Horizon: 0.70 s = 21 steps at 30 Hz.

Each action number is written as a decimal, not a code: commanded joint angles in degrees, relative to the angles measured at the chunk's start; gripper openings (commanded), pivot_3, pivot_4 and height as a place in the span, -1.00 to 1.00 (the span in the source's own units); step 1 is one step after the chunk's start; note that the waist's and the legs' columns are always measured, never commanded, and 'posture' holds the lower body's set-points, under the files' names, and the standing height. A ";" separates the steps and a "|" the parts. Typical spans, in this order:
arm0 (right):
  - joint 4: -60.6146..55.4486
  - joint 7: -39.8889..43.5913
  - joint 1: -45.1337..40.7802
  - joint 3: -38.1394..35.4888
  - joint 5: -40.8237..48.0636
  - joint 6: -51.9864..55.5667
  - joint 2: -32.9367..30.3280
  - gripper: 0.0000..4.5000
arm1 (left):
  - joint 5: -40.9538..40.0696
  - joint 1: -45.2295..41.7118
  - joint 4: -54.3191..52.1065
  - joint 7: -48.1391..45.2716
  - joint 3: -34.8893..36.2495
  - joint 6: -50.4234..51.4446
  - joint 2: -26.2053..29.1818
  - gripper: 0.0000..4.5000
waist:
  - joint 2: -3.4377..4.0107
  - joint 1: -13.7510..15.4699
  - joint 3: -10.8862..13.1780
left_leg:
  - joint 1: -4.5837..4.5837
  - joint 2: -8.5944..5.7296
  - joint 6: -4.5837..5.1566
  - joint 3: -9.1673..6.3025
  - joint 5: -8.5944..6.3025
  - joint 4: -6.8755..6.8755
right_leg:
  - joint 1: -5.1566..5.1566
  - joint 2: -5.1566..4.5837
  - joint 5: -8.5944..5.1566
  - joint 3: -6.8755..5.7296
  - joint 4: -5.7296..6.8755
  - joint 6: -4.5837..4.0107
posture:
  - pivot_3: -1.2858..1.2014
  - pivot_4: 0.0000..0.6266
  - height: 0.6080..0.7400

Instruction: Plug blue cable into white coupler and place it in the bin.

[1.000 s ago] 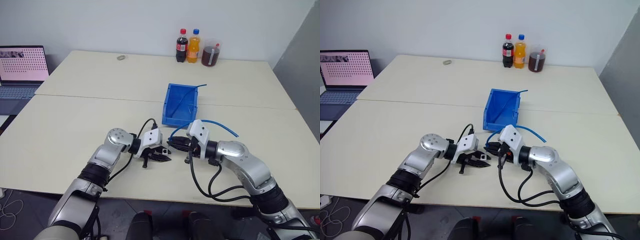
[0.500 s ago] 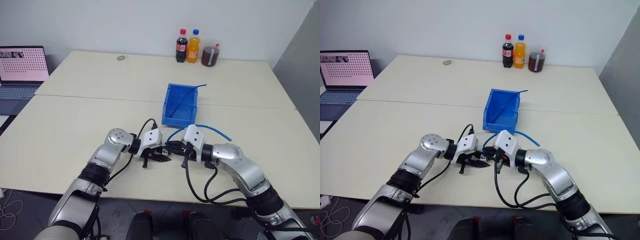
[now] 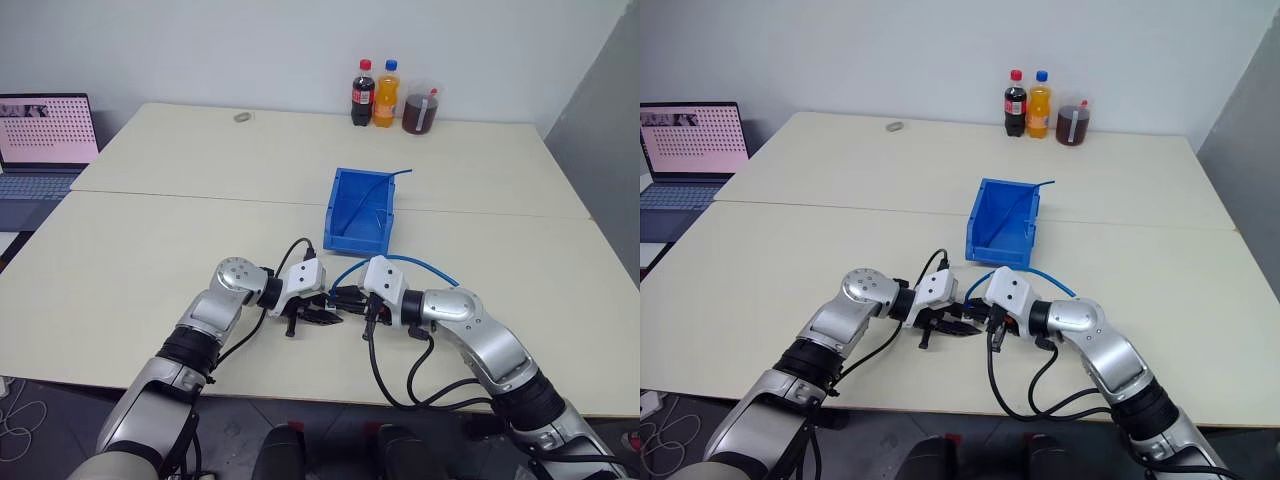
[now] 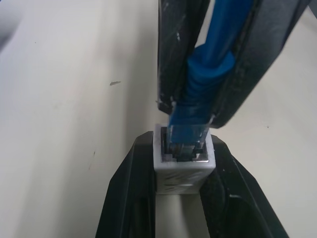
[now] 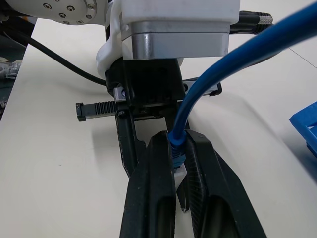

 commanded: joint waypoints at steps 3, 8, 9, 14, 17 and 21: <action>1.96 4.63 -1.57 4.48 -1.10 7.29 -1.76 -0.98 | 1.16 0.95 0.28 -0.16 -1.45 0.61 -0.23 -0.64 | 0.01 -0.02 -0.08 | 0.05 0.00 0.00 0.01 0.00 0.00 | 0.02 0.00 -0.01 0.01 0.05 -0.01 | 0.03 -0.52 1.00; 4.95 4.06 -2.74 6.00 -3.10 8.54 -1.50 -0.98 | 1.22 0.95 0.19 0.23 -1.38 0.77 -0.28 -0.64 | 0.09 -0.03 -0.41 | 0.12 0.00 0.00 0.03 0.00 -0.01 | 0.04 0.00 -0.06 0.02 0.08 -0.06 | 0.03 -0.52 1.00; 5.23 3.97 -2.81 6.01 -3.25 8.40 -1.39 -0.98 | 1.20 1.13 -0.07 0.33 -1.34 0.89 -0.22 -0.64 | 0.09 -0.03 -0.46 | 0.14 0.00 0.00 0.03 0.00 -0.02 | 0.05 0.00 -0.06 0.01 0.10 -0.06 | 0.03 -0.52 1.00; 5.85 2.42 -2.78 4.73 -4.71 6.32 -0.62 -0.98 | 1.16 1.87 -0.85 0.96 -1.17 1.22 0.17 -0.64 | 0.04 -0.11 -0.77 | 0.27 0.00 0.00 0.06 0.00 -0.03 | 0.12 0.00 -0.09 0.05 0.19 -0.06 | 0.03 -0.52 1.00; 5.44 0.75 -3.28 2.16 -4.78 4.31 0.04 -0.98 | 1.70 2.42 -0.92 2.69 -0.67 0.32 0.45 -0.64 | 0.03 -0.17 -0.78 | 0.40 0.00 0.00 0.09 0.00 -0.03 | 0.16 0.01 -0.12 0.09 0.28 -0.08 | 0.03 -0.52 1.00; 1.34 -0.83 -3.06 -2.83 -2.69 4.22 -0.15 -0.98 | -0.11 3.45 -2.17 4.16 1.67 1.97 1.01 -0.30 | 0.03 -0.22 -0.77 | 0.57 0.00 0.00 0.13 0.00 -0.03 | 0.20 0.02 -0.16 0.13 0.48 -0.13 | 0.03 -0.52 1.00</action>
